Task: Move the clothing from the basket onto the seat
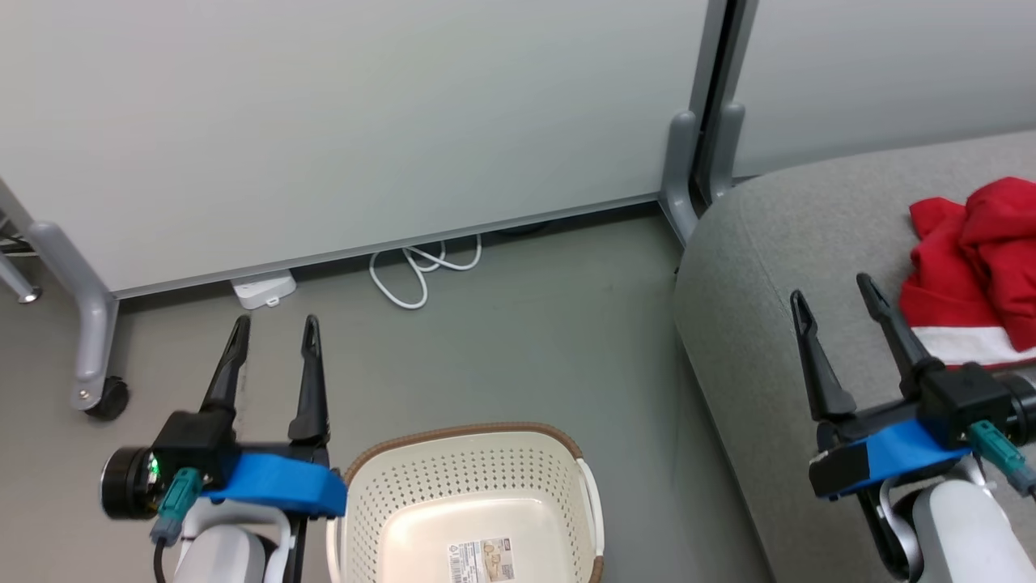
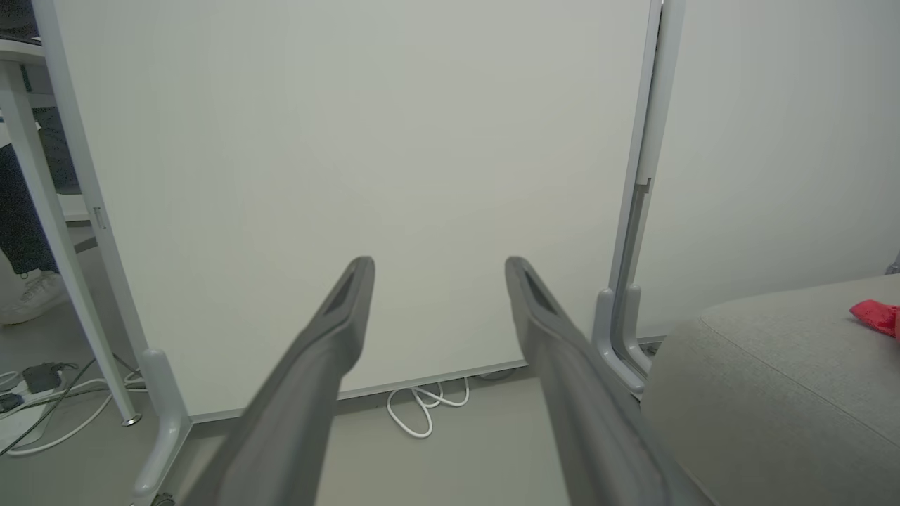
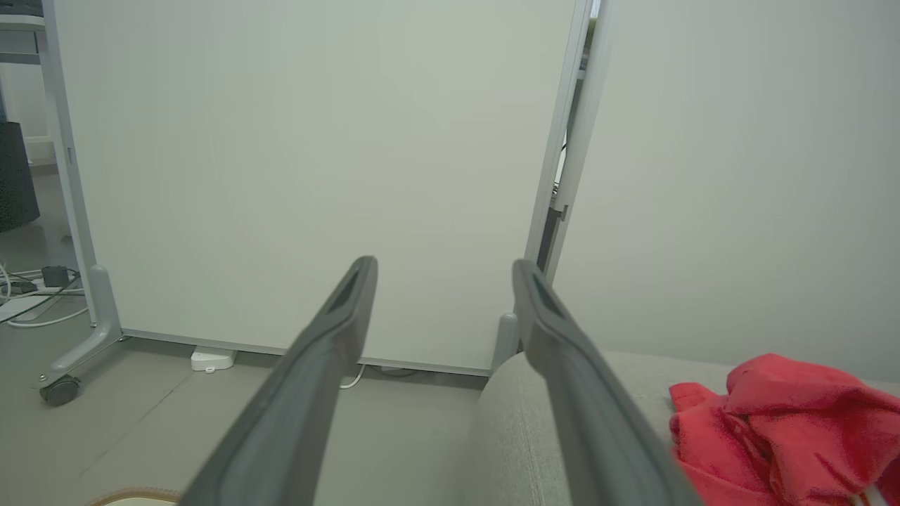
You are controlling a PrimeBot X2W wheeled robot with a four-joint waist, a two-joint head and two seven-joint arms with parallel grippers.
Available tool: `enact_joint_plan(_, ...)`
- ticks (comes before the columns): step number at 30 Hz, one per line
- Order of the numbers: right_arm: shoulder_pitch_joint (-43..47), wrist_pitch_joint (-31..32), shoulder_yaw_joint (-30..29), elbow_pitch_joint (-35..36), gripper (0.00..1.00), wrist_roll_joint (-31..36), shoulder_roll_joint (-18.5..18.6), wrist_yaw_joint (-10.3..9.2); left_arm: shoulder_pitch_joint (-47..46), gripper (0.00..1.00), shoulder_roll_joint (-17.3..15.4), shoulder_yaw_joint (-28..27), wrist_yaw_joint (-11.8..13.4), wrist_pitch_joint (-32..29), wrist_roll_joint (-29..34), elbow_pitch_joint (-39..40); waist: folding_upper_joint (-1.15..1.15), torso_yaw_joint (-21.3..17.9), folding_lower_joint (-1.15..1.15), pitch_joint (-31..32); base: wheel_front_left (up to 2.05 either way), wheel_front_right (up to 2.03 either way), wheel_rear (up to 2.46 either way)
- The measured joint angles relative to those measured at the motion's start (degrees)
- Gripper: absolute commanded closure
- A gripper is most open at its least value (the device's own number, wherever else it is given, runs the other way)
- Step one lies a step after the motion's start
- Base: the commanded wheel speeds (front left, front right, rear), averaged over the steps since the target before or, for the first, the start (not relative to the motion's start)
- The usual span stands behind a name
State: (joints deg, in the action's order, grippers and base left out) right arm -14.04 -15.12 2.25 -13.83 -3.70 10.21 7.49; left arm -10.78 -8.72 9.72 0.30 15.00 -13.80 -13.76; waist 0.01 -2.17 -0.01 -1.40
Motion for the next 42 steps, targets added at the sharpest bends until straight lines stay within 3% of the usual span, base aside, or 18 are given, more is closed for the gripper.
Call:
enact_joint_plan(10, 5.47, 0.0, -1.88, 0.09, 0.0, -0.43, -2.21, 0.0, 6.87, 0.0, 2.57, -6.69, -3.85, 0.0, 3.53, 1.43, 0.0, 2.5, 0.0, 2.44, 0.0, 0.0, 0.0)
enact_joint_plan(19, 9.12, 0.0, -2.89, 0.51, 0.0, -1.0, -4.42, 0.0, 9.73, 0.0, 4.53, -9.06, -6.25, 0.0, 4.82, 1.63, 0.0, 4.02, 0.01, 3.69, 0.0, 0.0, 0.0)
enact_joint_plan(42, 13.21, 0.0, -4.2, -0.56, 0.0, -2.04, -6.77, 0.0, 11.54, 0.0, 5.73, -9.03, -7.43, 0.0, 5.95, -0.07, 0.0, 5.05, 0.01, 4.06, 0.0, 0.0, 0.0)
